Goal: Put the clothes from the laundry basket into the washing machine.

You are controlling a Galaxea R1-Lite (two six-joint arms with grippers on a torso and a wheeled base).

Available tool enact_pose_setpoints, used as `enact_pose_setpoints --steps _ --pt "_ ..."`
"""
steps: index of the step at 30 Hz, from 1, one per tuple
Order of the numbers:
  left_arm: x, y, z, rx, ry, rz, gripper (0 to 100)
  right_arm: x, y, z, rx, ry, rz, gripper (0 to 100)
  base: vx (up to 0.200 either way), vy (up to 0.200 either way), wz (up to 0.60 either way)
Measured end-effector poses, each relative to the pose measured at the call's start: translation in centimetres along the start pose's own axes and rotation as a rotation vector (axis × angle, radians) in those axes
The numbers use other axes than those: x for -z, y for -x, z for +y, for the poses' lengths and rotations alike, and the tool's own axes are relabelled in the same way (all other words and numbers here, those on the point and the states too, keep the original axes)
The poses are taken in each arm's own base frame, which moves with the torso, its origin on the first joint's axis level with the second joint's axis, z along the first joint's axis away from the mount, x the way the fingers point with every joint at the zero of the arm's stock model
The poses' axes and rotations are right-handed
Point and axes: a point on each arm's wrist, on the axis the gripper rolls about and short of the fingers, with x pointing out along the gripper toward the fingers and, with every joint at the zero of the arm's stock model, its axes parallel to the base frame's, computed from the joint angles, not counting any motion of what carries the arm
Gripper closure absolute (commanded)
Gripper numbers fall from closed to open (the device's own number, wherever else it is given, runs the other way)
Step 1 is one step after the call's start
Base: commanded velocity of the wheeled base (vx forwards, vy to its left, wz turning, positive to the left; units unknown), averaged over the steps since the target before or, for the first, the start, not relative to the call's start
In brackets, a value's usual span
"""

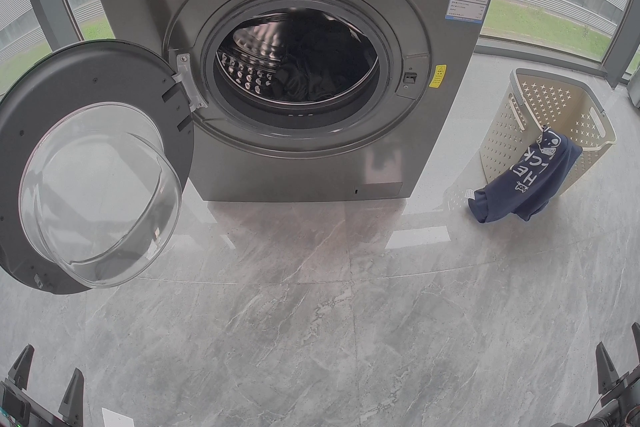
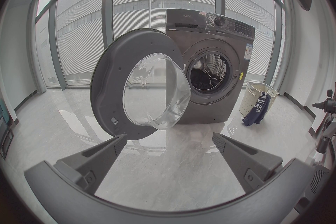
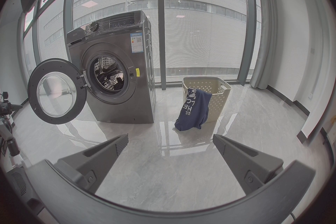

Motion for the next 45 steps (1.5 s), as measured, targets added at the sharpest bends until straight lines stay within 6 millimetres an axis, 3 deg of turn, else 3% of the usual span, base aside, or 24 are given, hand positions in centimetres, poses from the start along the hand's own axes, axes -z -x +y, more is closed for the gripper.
enact_pose_setpoints --steps 17,23,45 --pt "-0.02 0.0 0.0 0.001 -0.001 -0.001 0 -0.01 -0.01 0.0 0.0 0.0 0.0 0 0.0 -0.2 0.0" --pt "-0.02 0.0 -0.01 0.004 -0.003 -0.001 0 -0.01 -0.01 0.0 0.0 0.0 0.0 0 0.0 0.0 0.0" --pt "-0.03 -0.01 -0.01 0.003 -0.008 -0.001 0 -0.02 -0.02 0.0 0.0 0.0 0.001 0 0.0 -0.2 0.0"
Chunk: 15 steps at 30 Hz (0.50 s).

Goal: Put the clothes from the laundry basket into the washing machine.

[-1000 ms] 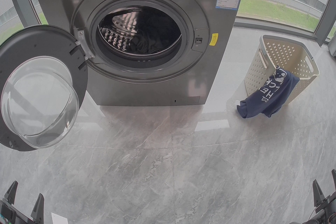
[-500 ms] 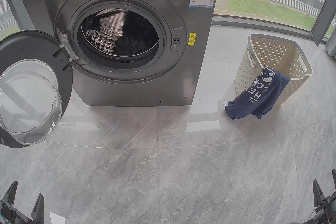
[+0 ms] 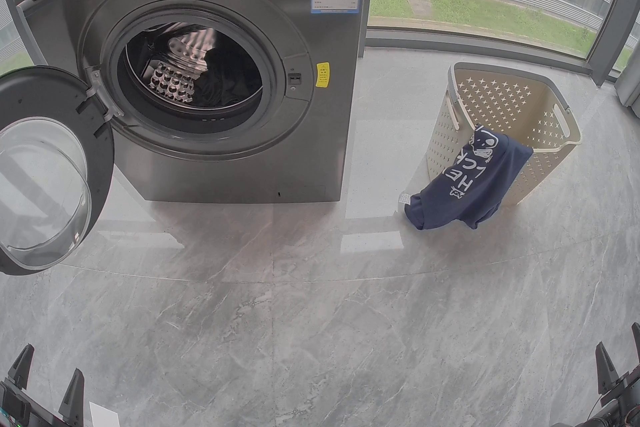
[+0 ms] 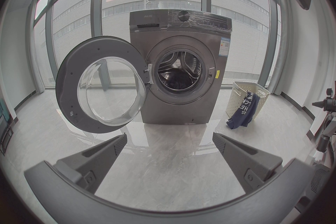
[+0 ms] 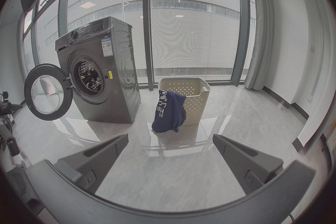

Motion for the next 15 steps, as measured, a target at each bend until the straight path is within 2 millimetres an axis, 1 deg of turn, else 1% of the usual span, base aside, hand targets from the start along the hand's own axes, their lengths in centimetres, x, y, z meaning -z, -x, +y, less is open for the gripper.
enact_pose_setpoints --steps 8,15 --pt "0.0 0.0 0.0 0.001 0.0 0.0 0 0.0 0.0 0.0 0.0 0.0 0.0 0 0.0 -0.2 0.0" --pt "0.01 0.0 -0.02 0.008 -0.012 0.002 0 0.01 0.0 0.0 0.0 0.0 0.002 0 0.0 0.0 0.0"
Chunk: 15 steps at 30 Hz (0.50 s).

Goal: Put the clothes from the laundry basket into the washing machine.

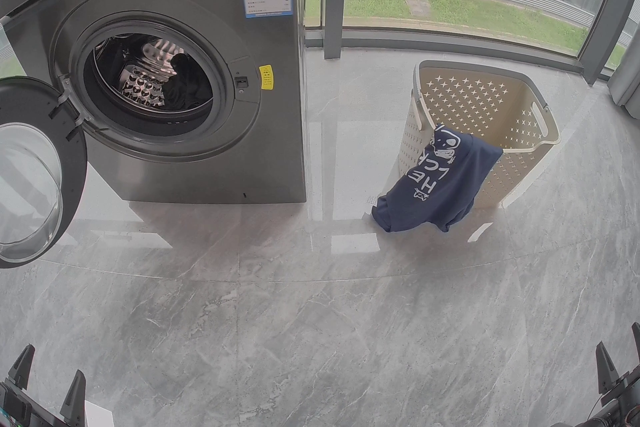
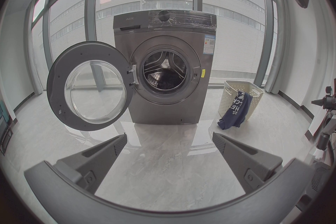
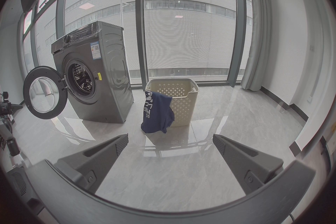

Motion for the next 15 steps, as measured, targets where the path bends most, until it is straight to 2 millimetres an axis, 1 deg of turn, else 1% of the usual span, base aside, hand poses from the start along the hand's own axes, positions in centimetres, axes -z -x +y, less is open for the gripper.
enact_pose_setpoints --steps 2,14,15 --pt "0.0 0.0 0.01 -0.005 0.005 0.0 0 -0.01 0.0 0.0 0.0 0.0 -0.001 0 0.0 0.0 0.0" --pt "-0.01 -0.01 0.01 -0.006 0.009 0.0 0 -0.01 0.0 0.0 0.0 0.0 -0.001 0 0.0 -0.2 0.0" --pt "-0.01 -0.01 0.01 -0.003 0.009 -0.001 0 -0.01 0.0 0.0 0.0 0.0 -0.001 0 0.0 0.0 0.0"
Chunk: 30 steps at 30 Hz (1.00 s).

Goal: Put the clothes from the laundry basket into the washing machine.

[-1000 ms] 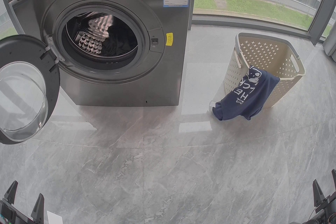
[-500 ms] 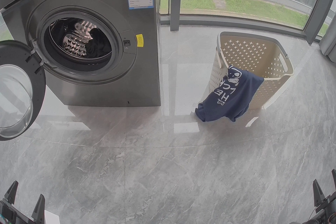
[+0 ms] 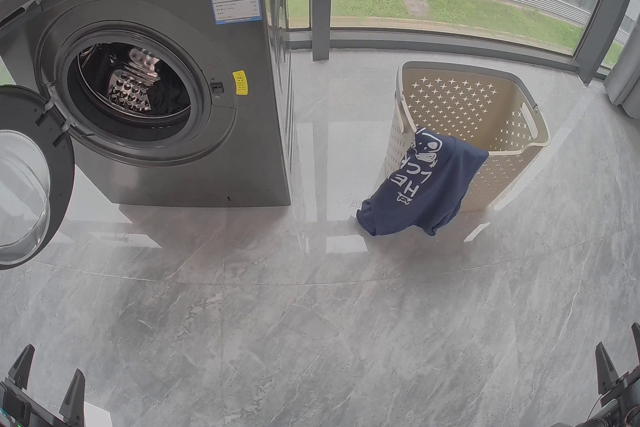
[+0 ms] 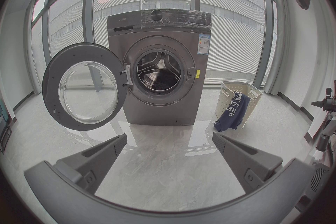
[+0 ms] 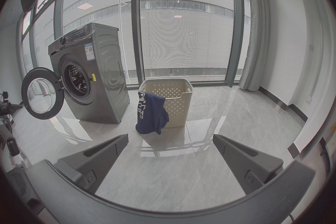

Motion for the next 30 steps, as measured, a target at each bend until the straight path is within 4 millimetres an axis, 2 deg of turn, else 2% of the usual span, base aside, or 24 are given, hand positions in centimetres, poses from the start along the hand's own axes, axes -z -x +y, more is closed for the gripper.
enact_pose_setpoints --steps 8,17,26,30 --pt "0.0 0.0 -0.01 0.002 0.004 0.0 0 0.0 0.0 0.0 0.0 0.0 0.0 0 0.0 0.0 0.0" --pt "0.0 0.0 0.0 0.002 0.005 0.0 0 0.0 0.0 0.0 0.0 0.0 0.0 0 0.2 0.0 0.0" --pt "0.0 -0.01 0.0 0.0 0.001 0.001 0 0.0 -0.01 0.0 0.001 0.0 0.001 0 0.0 0.0 0.0" --pt "0.0 -0.01 0.01 -0.004 0.001 0.001 0 0.0 -0.01 0.0 0.0 0.0 0.001 0 0.0 -0.2 0.0"
